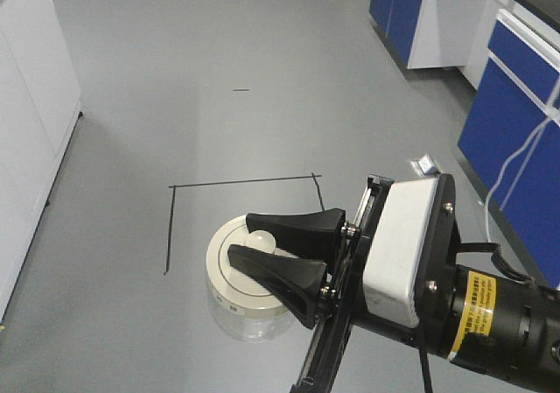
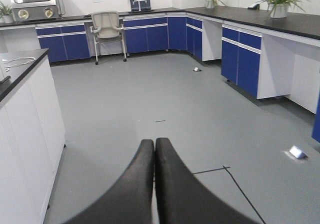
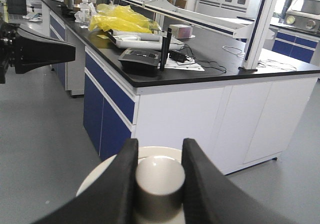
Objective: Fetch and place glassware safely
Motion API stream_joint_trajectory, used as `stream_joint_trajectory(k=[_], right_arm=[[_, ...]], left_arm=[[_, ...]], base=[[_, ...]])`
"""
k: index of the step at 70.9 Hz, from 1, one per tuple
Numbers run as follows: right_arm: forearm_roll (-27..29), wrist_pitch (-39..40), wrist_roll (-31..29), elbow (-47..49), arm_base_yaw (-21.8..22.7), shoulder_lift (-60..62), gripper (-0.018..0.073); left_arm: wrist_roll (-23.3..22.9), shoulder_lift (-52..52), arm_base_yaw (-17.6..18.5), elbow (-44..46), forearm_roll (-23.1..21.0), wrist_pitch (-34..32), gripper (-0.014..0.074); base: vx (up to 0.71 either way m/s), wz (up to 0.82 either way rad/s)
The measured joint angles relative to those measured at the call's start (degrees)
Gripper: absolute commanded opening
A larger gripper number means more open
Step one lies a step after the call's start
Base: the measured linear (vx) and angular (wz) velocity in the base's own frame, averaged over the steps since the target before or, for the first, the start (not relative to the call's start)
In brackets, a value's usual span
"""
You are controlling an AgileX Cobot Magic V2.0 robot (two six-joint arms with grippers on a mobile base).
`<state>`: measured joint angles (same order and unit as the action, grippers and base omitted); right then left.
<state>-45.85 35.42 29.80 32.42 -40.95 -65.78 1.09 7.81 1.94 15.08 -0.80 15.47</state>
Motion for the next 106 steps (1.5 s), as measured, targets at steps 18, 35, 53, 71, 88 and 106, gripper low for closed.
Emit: stream_joint_trajectory(k=[18, 35, 53, 71, 88, 106], right_arm=[[0.0, 0.0, 0.0, 0.0, 0.0, 0.0, -0.0003], [0.0, 0.0, 0.0, 0.0, 0.0, 0.0, -0.0003], [0.0, 0.0, 0.0, 0.0, 0.0, 0.0, -0.0003], [0.0, 0.0, 0.0, 0.0, 0.0, 0.0, -0.0003], [0.0, 0.0, 0.0, 0.0, 0.0, 0.0, -0.0003], [0.0, 0.0, 0.0, 0.0, 0.0, 0.0, -0.0003]], left_arm=[[0.0, 0.0, 0.0, 0.0, 0.0, 0.0, -0.0007], [0.0, 0.0, 0.0, 0.0, 0.0, 0.0, -0.0007], [0.0, 0.0, 0.0, 0.0, 0.0, 0.0, -0.0007], [0.0, 0.0, 0.0, 0.0, 0.0, 0.0, -0.0007], [0.0, 0.0, 0.0, 0.0, 0.0, 0.0, -0.0007], [0.0, 0.0, 0.0, 0.0, 0.0, 0.0, -0.0007]], base=[[0.43, 0.16], [0.48, 0.09], [0.52, -0.01], [0.56, -0.04], [0.58, -0.02], [0.59, 0.08]])
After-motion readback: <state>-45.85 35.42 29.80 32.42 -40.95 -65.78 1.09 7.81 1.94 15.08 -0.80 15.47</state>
